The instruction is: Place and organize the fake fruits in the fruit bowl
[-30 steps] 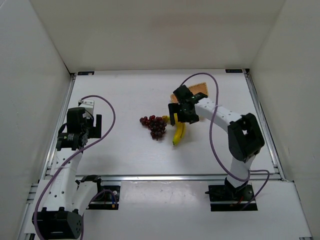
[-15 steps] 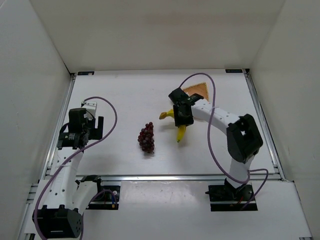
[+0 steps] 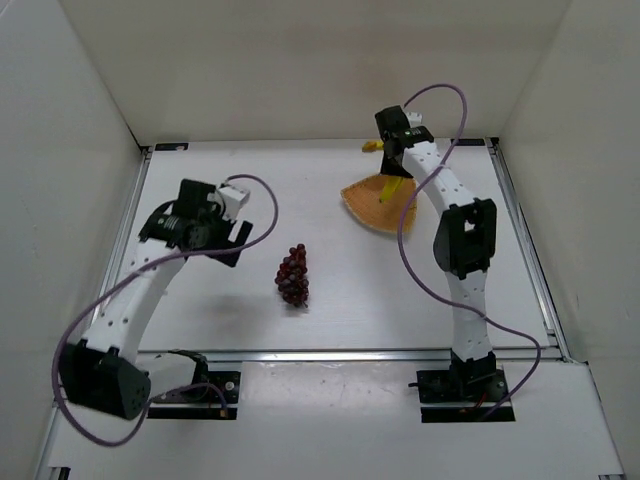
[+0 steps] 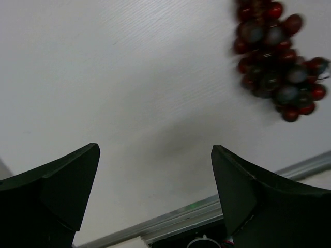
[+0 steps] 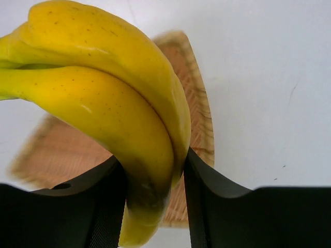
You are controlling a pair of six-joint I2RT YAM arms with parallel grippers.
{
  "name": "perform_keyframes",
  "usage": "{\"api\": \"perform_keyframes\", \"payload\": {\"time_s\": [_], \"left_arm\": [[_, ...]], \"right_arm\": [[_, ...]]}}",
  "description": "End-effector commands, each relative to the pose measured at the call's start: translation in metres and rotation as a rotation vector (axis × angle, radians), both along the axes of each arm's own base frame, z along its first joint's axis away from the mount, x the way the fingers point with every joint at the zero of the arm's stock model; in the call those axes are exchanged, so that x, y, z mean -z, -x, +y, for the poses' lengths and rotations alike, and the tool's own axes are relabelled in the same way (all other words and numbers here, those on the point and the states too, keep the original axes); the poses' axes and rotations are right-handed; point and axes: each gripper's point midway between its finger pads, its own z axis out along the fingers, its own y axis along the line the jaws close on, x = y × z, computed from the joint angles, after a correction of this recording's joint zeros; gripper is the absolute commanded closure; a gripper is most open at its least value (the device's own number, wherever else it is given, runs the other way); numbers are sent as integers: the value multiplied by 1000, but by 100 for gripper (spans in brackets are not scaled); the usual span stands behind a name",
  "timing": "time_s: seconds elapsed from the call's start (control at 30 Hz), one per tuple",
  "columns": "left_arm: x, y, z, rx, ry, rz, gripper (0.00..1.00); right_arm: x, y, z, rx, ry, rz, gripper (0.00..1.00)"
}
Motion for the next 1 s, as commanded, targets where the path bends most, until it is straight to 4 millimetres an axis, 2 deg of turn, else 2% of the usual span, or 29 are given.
{"api": "perform_keyframes", "payload": {"time_s": [0.0, 0.03, 0.07, 0.13, 0.2, 0.23, 0.27, 0.3, 0.4, 0.43, 0.47, 0.5, 0.53, 0.57, 0.6, 0.67, 0.7, 0.73, 0.77, 0.8, 0.87, 0.9, 0.93, 0.97], "left_arm": [[-6, 16, -56, 182, 96, 175, 0], [3, 12, -68, 201, 101, 237, 0], [-7, 8, -88, 247, 134, 229, 0], [-4, 7, -105, 294, 152, 257, 0], [5, 7, -130, 347, 182, 306, 0], [9, 9, -138, 360, 195, 333, 0], [25, 10, -146, 372, 194, 395, 0], [30, 15, -158, 395, 207, 429, 0], [64, 22, -173, 403, 189, 542, 0], [72, 20, -174, 399, 184, 556, 0], [80, 22, -175, 390, 161, 578, 0], [96, 19, -175, 378, 139, 609, 0], [103, 14, -176, 362, 124, 609, 0], [108, 9, -176, 344, 111, 614, 0], [124, 5, -174, 329, 77, 642, 0], [132, -8, -170, 279, 22, 623, 0], [138, -11, -170, 274, 9, 630, 5], [136, -14, -170, 272, 3, 617, 13], [132, -19, -173, 275, 12, 599, 22], [125, -21, -174, 277, 17, 588, 43], [109, -31, -180, 297, 13, 521, 57], [102, -36, -180, 304, 6, 490, 62], [95, -41, -182, 307, -3, 457, 67], [81, -54, -185, 310, -24, 382, 69]], "right_arm": [[28, 15, -11, 37, 1, 121, 62], [34, 14, -13, 33, -26, 133, 54], [38, 11, -11, 24, -64, 135, 39], [38, 15, -1, 9, -148, 155, 19], [23, 20, -2, 14, -160, 137, 0], [19, 22, -2, 24, -168, 132, 0], [8, 28, -4, 31, -179, 117, 0], [2, 31, -6, 35, -174, 107, 0], [-27, 43, -10, 38, -200, 50, 0], [-33, 47, -11, 36, -204, 37, 0], [-55, 54, -14, 31, -220, -9, 0], [-63, 55, -17, 37, -220, -45, 0], [-57, 65, -20, 39, -214, -29, 0], [-75, 74, -21, 34, -218, -72, 0], [-80, 78, -26, 44, -208, -90, 0], [-89, 96, -34, 49, -206, -107, 0], [-94, 100, -38, 57, -201, -128, 0], [-97, 104, -39, 56, -205, -141, 0], [-110, 113, -46, 67, -200, -175, 0], [-102, 122, -49, 69, -193, -157, 0], [-115, 131, -59, 91, -206, -209, 0], [-104, 138, -65, 102, -196, -185, 0], [-102, 142, -69, 119, -203, -190, 0], [-107, 147, -73, 123, -206, -217, 0]]}}
